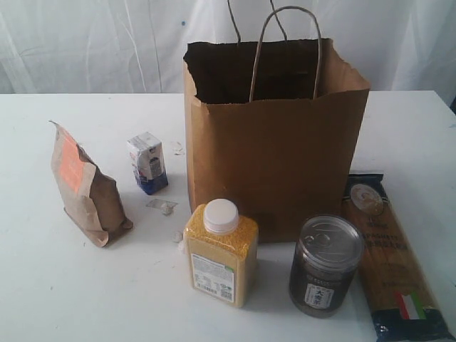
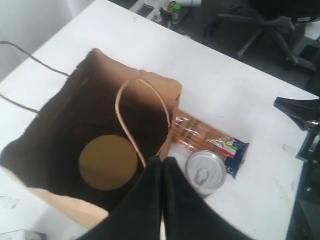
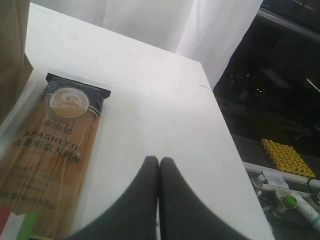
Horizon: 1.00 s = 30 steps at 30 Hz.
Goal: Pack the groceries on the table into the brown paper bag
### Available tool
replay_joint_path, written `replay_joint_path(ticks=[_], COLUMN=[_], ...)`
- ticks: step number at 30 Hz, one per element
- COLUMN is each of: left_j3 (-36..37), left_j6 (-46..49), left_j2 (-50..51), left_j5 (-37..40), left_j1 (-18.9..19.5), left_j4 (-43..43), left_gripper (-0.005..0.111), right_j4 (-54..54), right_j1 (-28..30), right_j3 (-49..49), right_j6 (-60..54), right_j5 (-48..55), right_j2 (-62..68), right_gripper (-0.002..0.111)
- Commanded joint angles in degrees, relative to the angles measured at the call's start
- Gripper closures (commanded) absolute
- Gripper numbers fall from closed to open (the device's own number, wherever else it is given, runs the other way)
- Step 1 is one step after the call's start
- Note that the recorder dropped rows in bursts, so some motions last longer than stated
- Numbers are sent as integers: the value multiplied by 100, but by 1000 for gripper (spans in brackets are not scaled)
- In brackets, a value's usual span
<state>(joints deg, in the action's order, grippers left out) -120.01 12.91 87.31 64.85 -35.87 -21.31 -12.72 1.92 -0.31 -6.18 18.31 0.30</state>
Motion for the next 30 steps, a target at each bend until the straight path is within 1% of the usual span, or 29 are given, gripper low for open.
replay_joint_path(ticks=[1,3,7,12,16,19,23,24,25,26,27,28,29,30], left_j3=[0,0,0,23,418,894,1876,2450,2787,3435,3799,4531,4893,5541], left_j6=[30,5,-106,-115,-184,-294,-431,-431,-431,-431,-431,-434,-444,-444], left_j2=[-568,-812,-1354,-1941,-2460,-2905,-3571,-3877,-4046,-4342,-4505,-4822,-4981,-5241], left_j5=[511,511,197,481,464,177,-623,-1010,-1197,-1527,-1694,-1992,-2180,-2603], left_j1=[-26,-26,-26,-26,-26,-26,-26,-26,-26,-26,-26,-26,-26,-26], left_j4=[501,745,1224,1574,1762,1774,1710,1622,1575,1491,1399,1234,1090,759], left_gripper=[107,107,107,107,107,107,107,107,107,107,107,107,107,107], right_j4=[-41,-41,-41,-41,-41,-41,-41,-41,-41,-41,-41,-41,-41,-41], right_j1=[-18,-18,-18,-18,-18,-18,-18,-18,-18,-18,-18,-18,-18,-18], right_j3=[31,31,31,31,31,31,31,31,31,31,31,31,31,31], right_j6=[-52,-52,-52,-52,-52,-52,-52,-52,-52,-52,-52,-52,-52,-52], right_j5=[-41,-41,-41,-41,-41,-41,-41,-41,-41,-41,-41,-41,-41,-41], right_j2=[-30,-30,-30,-30,-30,-30,-30,-30,-30,-30,-30,-30,-30,-30], right_gripper=[108,108,108,108,108,108,108,108,108,108,108,108,108,108])
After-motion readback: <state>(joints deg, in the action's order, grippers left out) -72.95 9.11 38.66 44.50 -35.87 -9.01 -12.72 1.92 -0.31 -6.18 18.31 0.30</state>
